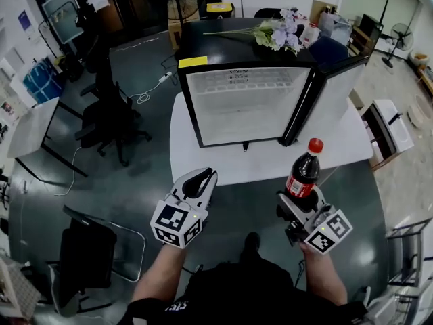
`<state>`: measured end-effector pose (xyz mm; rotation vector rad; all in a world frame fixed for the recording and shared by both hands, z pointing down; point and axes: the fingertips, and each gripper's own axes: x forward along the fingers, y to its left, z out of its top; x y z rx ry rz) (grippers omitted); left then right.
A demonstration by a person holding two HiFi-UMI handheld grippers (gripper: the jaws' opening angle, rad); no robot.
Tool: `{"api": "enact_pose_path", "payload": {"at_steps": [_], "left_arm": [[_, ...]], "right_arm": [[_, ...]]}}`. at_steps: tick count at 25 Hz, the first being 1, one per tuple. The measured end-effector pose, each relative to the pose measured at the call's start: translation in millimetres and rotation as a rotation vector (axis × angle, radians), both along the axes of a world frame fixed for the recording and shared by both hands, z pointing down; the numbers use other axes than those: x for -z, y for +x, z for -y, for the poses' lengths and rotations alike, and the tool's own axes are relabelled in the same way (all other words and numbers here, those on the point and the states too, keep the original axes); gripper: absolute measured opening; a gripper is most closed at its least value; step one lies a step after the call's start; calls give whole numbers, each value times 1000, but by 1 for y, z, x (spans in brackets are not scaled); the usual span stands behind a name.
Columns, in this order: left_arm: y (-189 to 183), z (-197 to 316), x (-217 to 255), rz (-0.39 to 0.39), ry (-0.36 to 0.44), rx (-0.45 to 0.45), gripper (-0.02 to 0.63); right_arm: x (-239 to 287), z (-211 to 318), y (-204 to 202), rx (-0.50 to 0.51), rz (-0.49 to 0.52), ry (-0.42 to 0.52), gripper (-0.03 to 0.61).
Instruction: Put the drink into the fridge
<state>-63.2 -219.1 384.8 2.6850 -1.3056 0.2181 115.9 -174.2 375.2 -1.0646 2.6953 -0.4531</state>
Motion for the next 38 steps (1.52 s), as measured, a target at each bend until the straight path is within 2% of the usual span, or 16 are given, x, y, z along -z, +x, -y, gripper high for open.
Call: {"api": "enact_pose_path", "payload": {"at_steps": [8,14,21,26,31,38], "left_arm": [[34,73,-29,14,-54,61,52],[39,98,-49,25,-81,77,52],[26,122,-52,2,-80,31,52],[8,130,-57,-5,-57,-5,52],[-7,137,-73,-6,-70,-6,52],[-7,160,-100,7,-90,-1,52]], "right_arm": [[-36,82,29,72,-33,-42,301],[-57,104,24,120,-68,-66,301],[-60,129,12,56,-66,-93,301],[-64,149,-2,15,9,-134,299],[-89,163,-19,18,-84,-148,299],[-141,201,-31,63,-210,-175,299]]}}
